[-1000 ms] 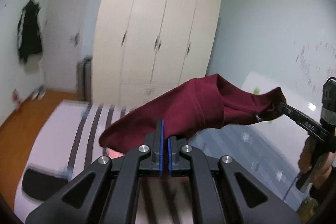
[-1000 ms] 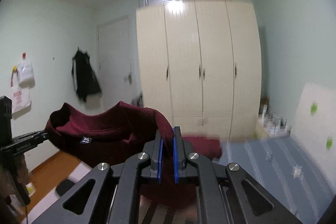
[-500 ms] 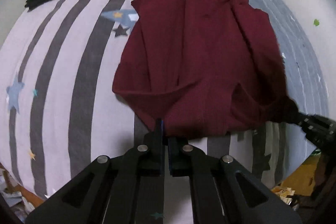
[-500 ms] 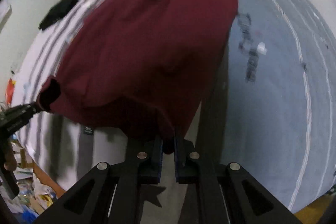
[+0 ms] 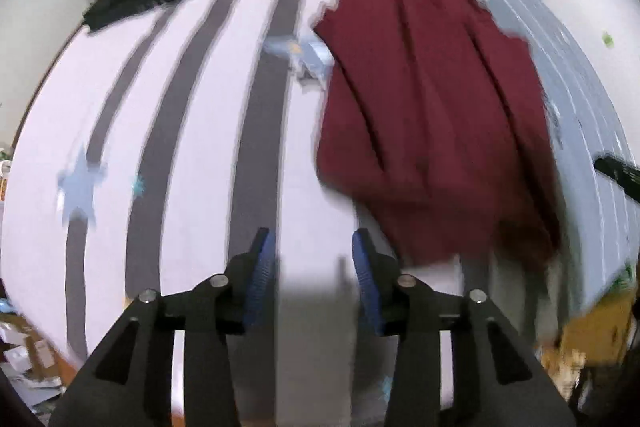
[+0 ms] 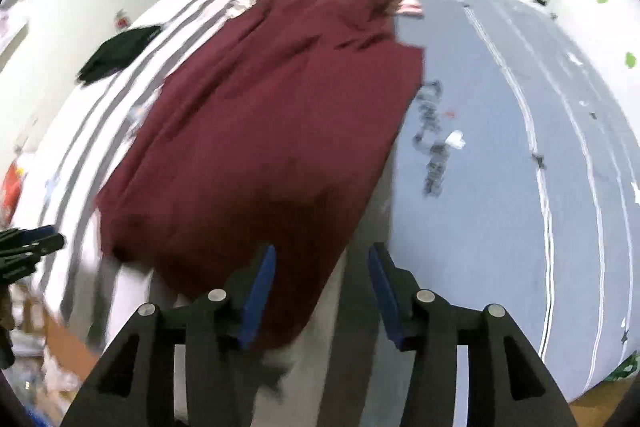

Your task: Fold clothes

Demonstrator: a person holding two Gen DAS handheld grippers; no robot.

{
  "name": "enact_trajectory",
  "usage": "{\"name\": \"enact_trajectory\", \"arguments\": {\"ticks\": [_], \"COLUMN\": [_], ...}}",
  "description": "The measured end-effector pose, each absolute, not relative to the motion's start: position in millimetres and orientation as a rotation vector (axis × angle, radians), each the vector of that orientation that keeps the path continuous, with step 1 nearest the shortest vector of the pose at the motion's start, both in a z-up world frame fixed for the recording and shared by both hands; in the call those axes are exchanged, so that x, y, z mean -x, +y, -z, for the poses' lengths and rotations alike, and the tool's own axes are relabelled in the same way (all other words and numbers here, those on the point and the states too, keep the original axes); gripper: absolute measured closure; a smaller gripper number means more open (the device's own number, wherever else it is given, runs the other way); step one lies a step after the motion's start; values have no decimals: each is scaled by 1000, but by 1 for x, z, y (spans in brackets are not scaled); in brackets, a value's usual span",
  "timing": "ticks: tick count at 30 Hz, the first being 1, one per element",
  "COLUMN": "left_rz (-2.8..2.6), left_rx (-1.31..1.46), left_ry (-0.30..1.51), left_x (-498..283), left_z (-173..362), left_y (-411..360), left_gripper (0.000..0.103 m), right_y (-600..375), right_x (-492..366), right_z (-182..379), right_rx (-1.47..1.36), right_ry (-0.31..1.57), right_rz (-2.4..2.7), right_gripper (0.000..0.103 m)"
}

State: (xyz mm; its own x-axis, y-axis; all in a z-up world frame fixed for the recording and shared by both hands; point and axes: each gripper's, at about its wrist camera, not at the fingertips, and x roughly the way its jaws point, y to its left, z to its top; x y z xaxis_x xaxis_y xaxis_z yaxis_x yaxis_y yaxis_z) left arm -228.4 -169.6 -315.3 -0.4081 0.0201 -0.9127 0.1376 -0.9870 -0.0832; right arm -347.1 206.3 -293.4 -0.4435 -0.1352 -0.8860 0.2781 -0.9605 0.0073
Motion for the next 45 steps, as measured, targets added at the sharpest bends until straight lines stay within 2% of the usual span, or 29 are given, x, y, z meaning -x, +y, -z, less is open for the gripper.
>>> {"name": "enact_trajectory", "arguments": {"ticks": [10, 22, 24, 25, 26, 28, 33, 40, 45], "left_rz": [2657, 2749, 2762, 2785, 2807, 2814, 2785, 2676, 2591], "left_rx": [-1491, -1516, -1534, -1553, -1569, -1563, -1422, -1242, -1298], "left_ry": [242, 186, 169, 166, 164, 204, 390, 467, 478], "left_x": [354, 417, 425, 425, 426, 423, 400, 348, 344], "left_z": [353, 374, 376, 376, 376, 370, 332, 266, 275], "left_y": [-190, -174, -170, -168, -167, -169, -196, -267, -301], "left_gripper": [61, 61, 65, 81, 92, 98, 99, 99, 99], "right_y": [196, 210, 209, 208, 208, 207, 215, 251, 289], "right_x": [467, 522, 524, 524, 525, 523, 512, 478, 456], "right_z": [347, 384, 385, 385, 385, 382, 362, 322, 318], "right_rx": [-1459, -1550, -1540, -1535, -1531, -1518, -1468, -1446, -1523], "right_ry": [136, 37, 28, 22, 27, 38, -4, -68, -130], "right_rz": [2640, 2613, 2598, 2585, 2578, 2572, 2586, 2666, 2673], "right_gripper": [58, 56, 64, 75, 85, 95, 97, 97, 101]}}
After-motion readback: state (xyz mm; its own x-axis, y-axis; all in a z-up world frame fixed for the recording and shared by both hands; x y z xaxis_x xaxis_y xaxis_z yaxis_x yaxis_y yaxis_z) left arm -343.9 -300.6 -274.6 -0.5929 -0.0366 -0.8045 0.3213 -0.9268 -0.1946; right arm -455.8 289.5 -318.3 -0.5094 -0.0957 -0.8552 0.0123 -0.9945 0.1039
